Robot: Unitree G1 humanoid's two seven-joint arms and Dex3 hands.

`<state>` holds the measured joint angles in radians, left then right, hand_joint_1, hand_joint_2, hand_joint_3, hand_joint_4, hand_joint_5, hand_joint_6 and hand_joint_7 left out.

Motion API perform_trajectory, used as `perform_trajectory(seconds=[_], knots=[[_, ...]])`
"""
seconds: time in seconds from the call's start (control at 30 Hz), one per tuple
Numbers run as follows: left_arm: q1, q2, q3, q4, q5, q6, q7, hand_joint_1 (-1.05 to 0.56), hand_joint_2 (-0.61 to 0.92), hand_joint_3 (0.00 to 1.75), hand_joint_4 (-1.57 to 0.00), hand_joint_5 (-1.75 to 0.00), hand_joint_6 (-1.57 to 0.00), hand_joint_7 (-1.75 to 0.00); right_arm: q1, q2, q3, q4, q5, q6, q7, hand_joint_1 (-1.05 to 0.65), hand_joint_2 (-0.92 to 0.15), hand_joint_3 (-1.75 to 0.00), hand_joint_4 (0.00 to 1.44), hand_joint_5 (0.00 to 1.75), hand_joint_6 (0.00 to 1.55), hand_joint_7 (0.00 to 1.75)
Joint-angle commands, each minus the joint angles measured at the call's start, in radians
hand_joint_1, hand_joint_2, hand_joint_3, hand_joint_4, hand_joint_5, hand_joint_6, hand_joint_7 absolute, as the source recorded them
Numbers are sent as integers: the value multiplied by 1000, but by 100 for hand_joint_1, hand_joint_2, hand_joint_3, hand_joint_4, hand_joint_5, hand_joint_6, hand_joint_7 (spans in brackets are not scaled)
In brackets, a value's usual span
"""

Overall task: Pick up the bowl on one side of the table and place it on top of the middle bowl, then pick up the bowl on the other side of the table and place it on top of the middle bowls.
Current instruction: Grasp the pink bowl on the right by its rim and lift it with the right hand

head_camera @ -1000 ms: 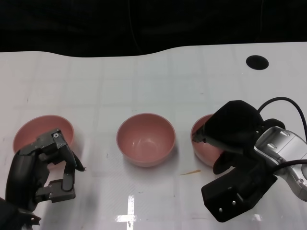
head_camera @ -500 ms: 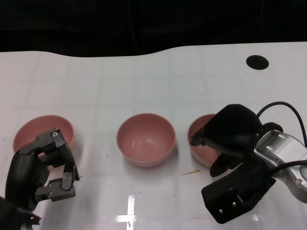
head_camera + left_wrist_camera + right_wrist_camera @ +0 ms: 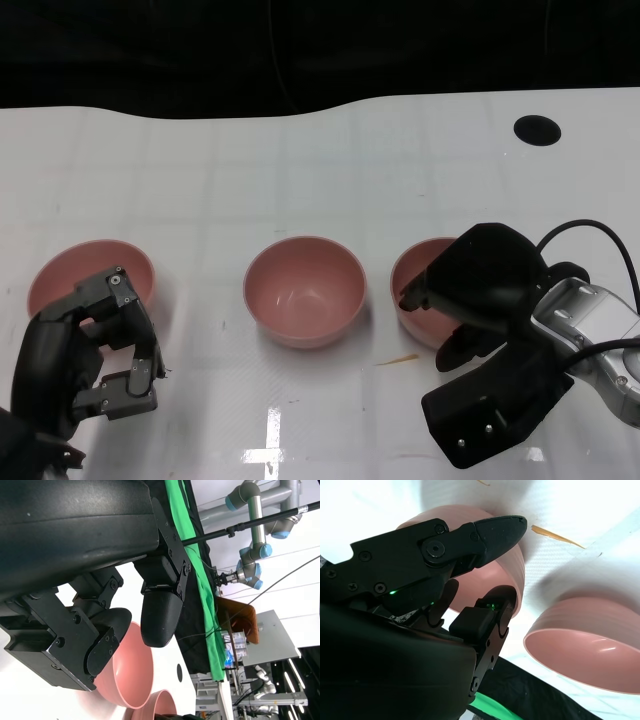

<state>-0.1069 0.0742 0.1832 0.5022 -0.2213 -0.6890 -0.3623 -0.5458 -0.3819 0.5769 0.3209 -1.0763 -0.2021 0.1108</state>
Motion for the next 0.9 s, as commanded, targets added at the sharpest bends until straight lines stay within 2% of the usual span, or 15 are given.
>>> perform_trajectory(seconds=[0.03, 0.2, 0.3, 0.43, 0.63, 0.67, 0.7, 0.73, 0.8, 0.83, 0.87, 0.9], knots=[[11, 20, 8, -3, -6, -15, -2, 6, 48, 147, -97, -175, -82, -174, -22, 1, 6, 61, 20, -23, -55, -67, -92, -8, 94, 22, 92, 8], [9, 17, 8, -4, -28, -9, -21, 8, 50, 147, -96, -175, -79, -174, -39, 7, 14, 133, 31, -38, -90, -63, -92, -9, 91, 21, 93, 7], [5, 19, 11, 12, 9, -47, 7, 9, 48, 150, -99, -175, -80, -174, -51, 12, 18, 185, 34, -56, -138, -59, -92, -10, 93, 22, 96, 9], [7, 19, 11, 13, 41, -62, 36, 11, 48, 153, -98, -175, -81, -175, -74, 26, 26, 292, 38, -84, -242, -53, -92, -6, 98, 27, 101, 11], [10, 19, 10, 10, 18, -49, 15, 12, 52, 150, -97, -175, -80, -175, -107, 42, 37, 407, 61, -126, -342, -45, -92, -8, 98, 29, 103, 11], [9, 19, 10, 10, 13, -47, 11, 12, 52, 150, -97, -175, -80, -175, -113, 45, 40, 426, 63, -136, -366, -40, -92, -15, 81, 84, 104, 14], [8, 20, 10, 12, 8, -48, 7, 12, 52, 150, -97, -175, -80, -175, -120, 49, 45, 447, 60, -147, -405, -37, -92, -15, 72, 114, 105, 16], [7, 20, 9, 13, 5, -49, 5, 12, 52, 150, -97, -175, -80, -175, -125, 52, 49, 465, 58, -155, -435, -35, -92, -14, 67, 135, 106, 20], [1, 22, 7, 21, -8, -56, -7, 11, 51, 150, -98, -175, -81, -174, -138, 61, 60, 505, 52, -173, -507, -32, -92, -11, 65, 162, 107, 28], [0, 23, 7, 23, -6, -58, -4, 11, 51, 151, -98, -175, -81, -174, -143, 65, 62, 520, 57, -181, -528, -32, -92, -10, 67, 168, 100, 47], [-1, 23, 7, 24, -4, -58, -3, 10, 50, 151, -98, -175, -81, -174, -147, 68, 63, 533, 60, -188, -543, -29, -92, -13, 71, 172, 86, 82], [-2, 22, 7, 24, -2, -58, -1, 10, 50, 151, -99, -175, -81, -174, -150, 70, 65, 542, 63, -192, -552, -28, -92, -14, 72, 173, 80, 96]])
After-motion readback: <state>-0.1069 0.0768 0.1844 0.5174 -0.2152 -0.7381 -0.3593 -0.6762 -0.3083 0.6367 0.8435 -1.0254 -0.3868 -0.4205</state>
